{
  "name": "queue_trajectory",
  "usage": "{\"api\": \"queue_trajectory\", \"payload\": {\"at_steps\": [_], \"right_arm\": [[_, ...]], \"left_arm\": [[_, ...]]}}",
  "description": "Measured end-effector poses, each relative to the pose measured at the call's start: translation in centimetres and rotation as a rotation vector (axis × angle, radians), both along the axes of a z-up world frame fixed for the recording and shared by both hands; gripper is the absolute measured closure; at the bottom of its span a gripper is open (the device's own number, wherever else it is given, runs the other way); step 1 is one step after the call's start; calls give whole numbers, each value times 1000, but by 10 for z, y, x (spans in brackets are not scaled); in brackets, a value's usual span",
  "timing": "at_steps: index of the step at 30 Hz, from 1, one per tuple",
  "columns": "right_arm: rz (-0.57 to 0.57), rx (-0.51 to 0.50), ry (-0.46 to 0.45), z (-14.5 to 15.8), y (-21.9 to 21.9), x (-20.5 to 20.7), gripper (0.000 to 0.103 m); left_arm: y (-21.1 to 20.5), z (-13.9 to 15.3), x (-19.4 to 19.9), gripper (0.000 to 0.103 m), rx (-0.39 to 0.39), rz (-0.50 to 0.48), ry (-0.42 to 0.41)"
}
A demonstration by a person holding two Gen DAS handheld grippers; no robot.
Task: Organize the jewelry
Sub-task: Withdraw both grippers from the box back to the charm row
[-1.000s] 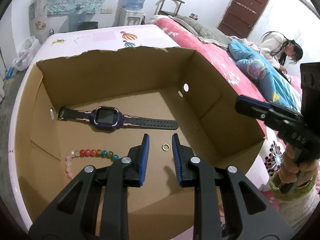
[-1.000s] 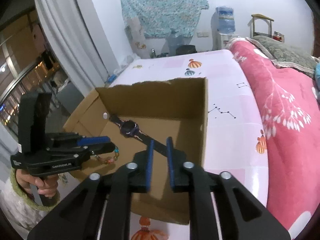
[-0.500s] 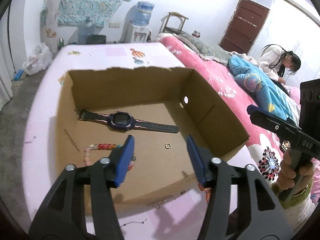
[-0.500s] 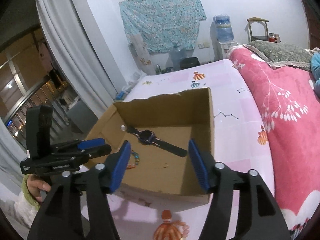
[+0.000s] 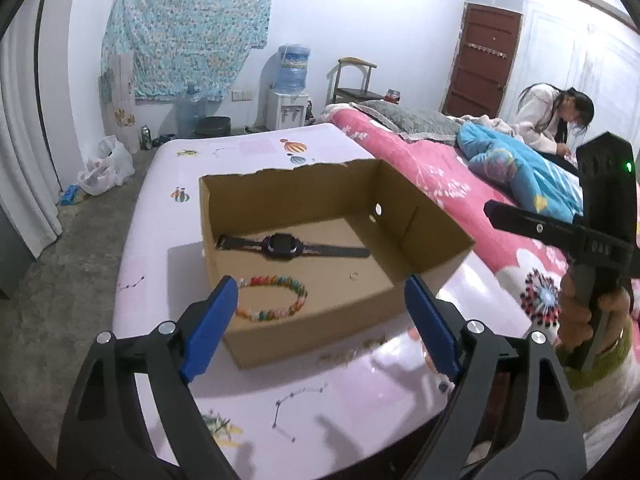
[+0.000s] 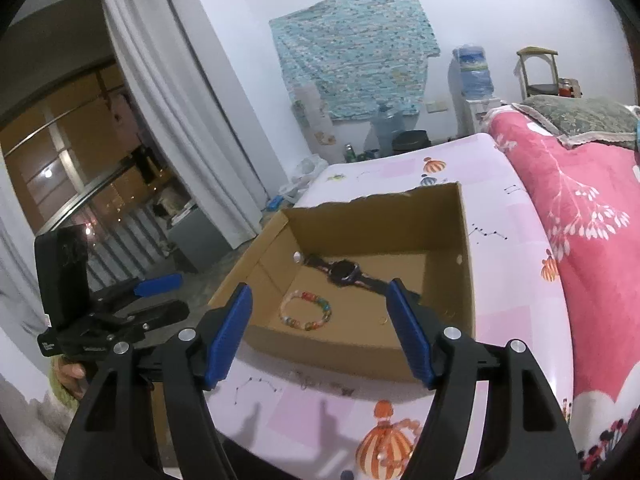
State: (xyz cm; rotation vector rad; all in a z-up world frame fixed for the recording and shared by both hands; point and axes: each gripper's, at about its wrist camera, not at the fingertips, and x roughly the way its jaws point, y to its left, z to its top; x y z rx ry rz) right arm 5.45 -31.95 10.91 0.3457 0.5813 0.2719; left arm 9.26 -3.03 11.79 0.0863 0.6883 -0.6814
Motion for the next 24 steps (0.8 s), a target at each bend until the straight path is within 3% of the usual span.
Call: {"api": "queue_trajectory", "payload": {"at_steps": [8,17,24], "right_arm": [[39,-53,35,-15,11,-28,35],[47,0,170,-58,19,-32,35],[36,12,250,-86,30,-21,35]], "left_arm": [[16,-30,-33,20,56,-15,31],[6,-79,-39,20,100,-2,107],[-16,-108,-38,20,166,-30,65]]}}
